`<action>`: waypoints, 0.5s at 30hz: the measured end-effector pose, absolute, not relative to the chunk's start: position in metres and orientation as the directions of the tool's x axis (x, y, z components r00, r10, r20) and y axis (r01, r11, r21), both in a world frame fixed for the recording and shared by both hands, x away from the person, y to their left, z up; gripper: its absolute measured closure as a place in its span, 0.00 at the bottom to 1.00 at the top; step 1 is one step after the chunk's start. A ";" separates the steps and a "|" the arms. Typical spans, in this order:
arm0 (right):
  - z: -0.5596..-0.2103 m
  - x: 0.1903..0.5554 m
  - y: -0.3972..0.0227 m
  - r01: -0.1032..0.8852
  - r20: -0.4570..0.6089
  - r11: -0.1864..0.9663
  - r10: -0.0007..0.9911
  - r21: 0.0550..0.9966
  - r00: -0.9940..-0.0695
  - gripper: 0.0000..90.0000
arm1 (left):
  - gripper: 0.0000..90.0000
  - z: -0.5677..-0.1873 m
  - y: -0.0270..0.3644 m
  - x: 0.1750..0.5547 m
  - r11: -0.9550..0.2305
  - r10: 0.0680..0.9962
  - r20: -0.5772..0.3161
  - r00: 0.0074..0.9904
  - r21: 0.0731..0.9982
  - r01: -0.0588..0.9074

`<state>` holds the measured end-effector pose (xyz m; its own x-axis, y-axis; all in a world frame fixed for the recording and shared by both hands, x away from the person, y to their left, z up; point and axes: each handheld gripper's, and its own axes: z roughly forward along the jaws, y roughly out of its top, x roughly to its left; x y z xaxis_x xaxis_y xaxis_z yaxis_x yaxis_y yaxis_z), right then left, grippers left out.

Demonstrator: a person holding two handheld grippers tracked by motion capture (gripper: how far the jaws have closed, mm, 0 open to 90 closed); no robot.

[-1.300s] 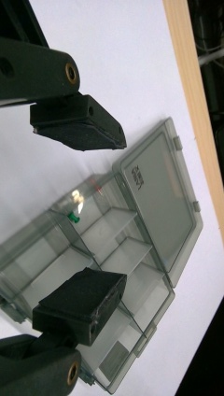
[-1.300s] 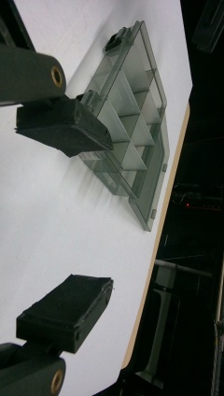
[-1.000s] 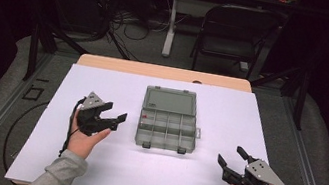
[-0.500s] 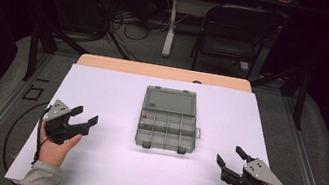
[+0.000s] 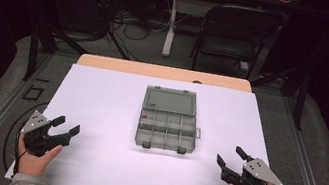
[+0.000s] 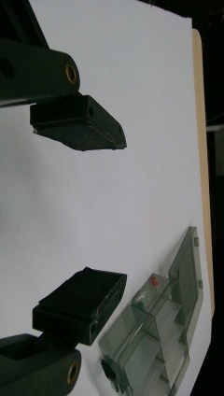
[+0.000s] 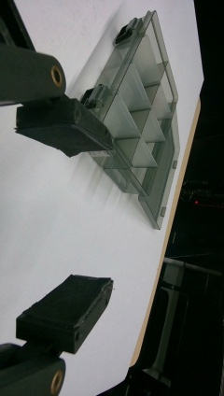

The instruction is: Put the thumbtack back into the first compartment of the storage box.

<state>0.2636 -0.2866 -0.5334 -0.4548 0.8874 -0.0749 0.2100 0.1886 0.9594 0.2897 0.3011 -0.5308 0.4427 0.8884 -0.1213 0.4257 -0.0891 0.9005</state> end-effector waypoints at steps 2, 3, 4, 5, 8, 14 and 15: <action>-0.533 0.264 -0.287 0.209 -0.079 0.193 0.887 0.959 -0.456 0.30 | 0.33 -0.532 0.301 0.292 -0.086 0.887 -0.127 0.445 0.900 0.427; -0.534 0.264 -0.287 0.210 -0.080 0.195 0.886 0.958 -0.457 0.30 | 0.33 -0.533 0.300 0.292 -0.086 0.886 -0.127 0.446 0.900 0.427; -0.534 0.265 -0.287 0.211 -0.080 0.196 0.885 0.958 -0.458 0.30 | 0.33 -0.533 0.300 0.293 -0.083 0.885 -0.131 0.447 0.900 0.428; -0.534 0.265 -0.287 0.213 -0.079 0.196 0.885 0.957 -0.460 0.30 | 0.33 -0.534 0.300 0.293 -0.079 0.884 -0.136 0.448 0.900 0.430; -0.534 0.266 -0.288 0.221 -0.074 0.195 0.885 0.956 -0.459 0.30 | 0.33 -0.534 0.298 0.293 -0.076 0.883 -0.137 0.449 0.902 0.425; -0.535 0.267 -0.288 0.226 -0.078 0.203 0.883 0.953 -0.462 0.30 | 0.33 -0.536 0.294 0.294 -0.092 0.877 -0.132 0.461 0.897 0.432; -0.535 0.267 -0.288 0.226 -0.078 0.202 0.884 0.953 -0.461 0.30 | 0.33 -0.536 0.293 0.295 -0.092 0.877 -0.133 0.462 0.897 0.432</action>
